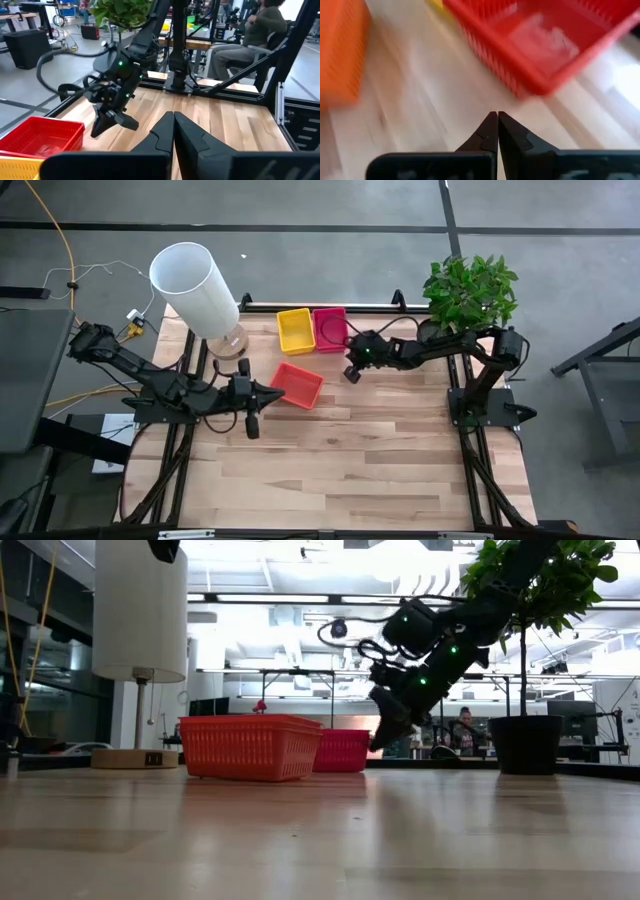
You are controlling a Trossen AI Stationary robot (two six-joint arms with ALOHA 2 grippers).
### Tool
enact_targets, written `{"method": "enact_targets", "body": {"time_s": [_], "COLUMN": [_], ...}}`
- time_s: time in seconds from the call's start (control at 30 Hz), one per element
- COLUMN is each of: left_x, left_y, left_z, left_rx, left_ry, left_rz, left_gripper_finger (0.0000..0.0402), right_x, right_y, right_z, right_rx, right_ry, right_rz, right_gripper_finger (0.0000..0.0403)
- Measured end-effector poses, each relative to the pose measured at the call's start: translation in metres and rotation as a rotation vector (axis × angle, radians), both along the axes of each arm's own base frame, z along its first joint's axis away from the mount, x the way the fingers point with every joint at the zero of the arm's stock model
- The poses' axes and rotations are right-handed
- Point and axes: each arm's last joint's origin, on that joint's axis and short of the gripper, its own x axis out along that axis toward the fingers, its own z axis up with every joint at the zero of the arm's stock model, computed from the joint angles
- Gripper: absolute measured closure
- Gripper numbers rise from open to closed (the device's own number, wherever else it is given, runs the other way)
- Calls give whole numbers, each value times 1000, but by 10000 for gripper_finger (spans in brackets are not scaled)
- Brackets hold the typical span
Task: Stack baskets by color
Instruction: Adjust the stacked bins, then move the stacked orange bins to the right of the stacked red bins
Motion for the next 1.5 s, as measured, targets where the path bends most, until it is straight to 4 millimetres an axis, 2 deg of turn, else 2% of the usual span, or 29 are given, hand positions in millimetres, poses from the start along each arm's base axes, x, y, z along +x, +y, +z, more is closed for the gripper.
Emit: {"method": "enact_targets", "body": {"time_s": [0.1,0.23,0.47,0.6,0.97,1.17,1.3,1.5], "left_x": [-1,-1,-1,-1,-1,-1,-3,-8], "left_y": [-2,-3,-2,-2,-2,-2,-4,-5], "left_z": [0,0,0,0,0,0,1,3], "left_rx": [1,11,23,22,16,14,14,34], "left_ry": [0,3,6,5,3,2,1,10], "left_rz": [-12,-10,6,6,6,6,-5,-9], "left_gripper_finger": [402,401,401,402,401,401,402,401], "right_x": [-6,-11,-3,-2,6,1,-6,-3], "right_y": [2,-2,-14,-16,-7,-4,14,79], "right_z": [-6,-8,5,6,10,17,40,74], "right_rx": [10,-92,-165,-123,-86,-127,-166,-131], "right_ry": [101,173,9,-32,-111,-58,-34,-205], "right_rz": [7,-121,-172,-146,-63,-37,69,609], "right_gripper_finger": [403,403,403,403,403,403,403,403]}}
